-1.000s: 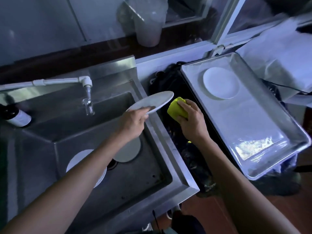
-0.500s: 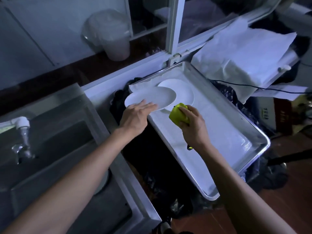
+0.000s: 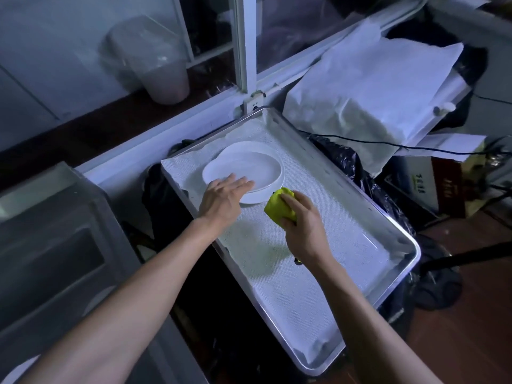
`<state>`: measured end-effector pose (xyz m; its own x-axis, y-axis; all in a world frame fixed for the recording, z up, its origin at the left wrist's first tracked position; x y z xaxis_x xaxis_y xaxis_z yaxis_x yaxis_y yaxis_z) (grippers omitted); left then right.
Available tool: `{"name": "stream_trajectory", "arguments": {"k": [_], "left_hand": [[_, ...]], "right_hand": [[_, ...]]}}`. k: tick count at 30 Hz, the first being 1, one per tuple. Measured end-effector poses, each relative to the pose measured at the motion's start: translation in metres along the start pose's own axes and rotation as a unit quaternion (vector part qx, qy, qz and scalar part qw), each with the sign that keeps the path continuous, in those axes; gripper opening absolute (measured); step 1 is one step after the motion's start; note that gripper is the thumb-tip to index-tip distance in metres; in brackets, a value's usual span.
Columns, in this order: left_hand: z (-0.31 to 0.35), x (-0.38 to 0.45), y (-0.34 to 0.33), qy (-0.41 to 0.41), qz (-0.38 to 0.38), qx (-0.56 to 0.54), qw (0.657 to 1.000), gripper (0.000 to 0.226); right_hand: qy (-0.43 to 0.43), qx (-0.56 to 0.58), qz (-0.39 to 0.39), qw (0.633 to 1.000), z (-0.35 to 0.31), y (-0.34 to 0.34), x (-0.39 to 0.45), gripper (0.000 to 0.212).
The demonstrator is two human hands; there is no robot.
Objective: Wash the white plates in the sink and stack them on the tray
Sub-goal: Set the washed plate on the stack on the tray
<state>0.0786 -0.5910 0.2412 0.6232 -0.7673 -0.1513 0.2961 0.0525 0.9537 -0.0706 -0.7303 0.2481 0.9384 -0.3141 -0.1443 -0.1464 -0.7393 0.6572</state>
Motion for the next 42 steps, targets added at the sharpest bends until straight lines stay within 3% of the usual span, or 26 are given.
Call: {"name": "stream_trajectory", "arguments": {"k": [7,15,22,33,36,39,42], "left_hand": [[0.004,0.026,-0.020,0.003,-0.012,0.040,0.999,0.060],[0.002,0.031,-0.056,-0.002,-0.106,0.119,0.987,0.076],[0.002,0.029,-0.069,-0.001,-0.137,0.139,0.981,0.062],[0.009,0.001,-0.052,-0.009,-0.099,0.089,0.991,0.045],[0.008,-0.031,-0.035,-0.034,-0.046,0.041,0.997,0.033],[-0.001,-0.065,-0.023,-0.005,-0.045,0.029,0.999,0.020],[-0.017,-0.107,-0.010,0.003,0.010,-0.028,1.000,0.016]], "right_hand": [[-0.006,0.010,-0.005,1.000,0.019,0.001,0.002,0.055],[-0.035,0.029,-0.023,0.999,0.038,-0.004,-0.001,0.058],[-0.041,0.031,-0.028,0.998,0.047,-0.011,-0.009,0.057],[-0.045,0.067,0.002,0.997,0.031,-0.014,-0.029,0.055],[-0.015,0.087,0.023,0.996,0.014,-0.015,-0.038,0.053],[0.020,0.099,0.026,0.995,-0.016,-0.021,-0.043,0.053],[0.080,0.103,0.028,0.991,-0.052,-0.035,-0.046,0.051]]}}
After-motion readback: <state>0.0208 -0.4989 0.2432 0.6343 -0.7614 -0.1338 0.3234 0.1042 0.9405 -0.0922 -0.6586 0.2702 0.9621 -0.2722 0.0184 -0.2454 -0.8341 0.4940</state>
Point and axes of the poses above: each hand's wrist, its own x-axis towards the middle knuckle, its own y-axis out of the back of the hand, z = x × y, the point moved 4 cm from there along x, towards the middle knuckle, and after that the axes turned 14 degrees about -z, right-handed, at the moved point
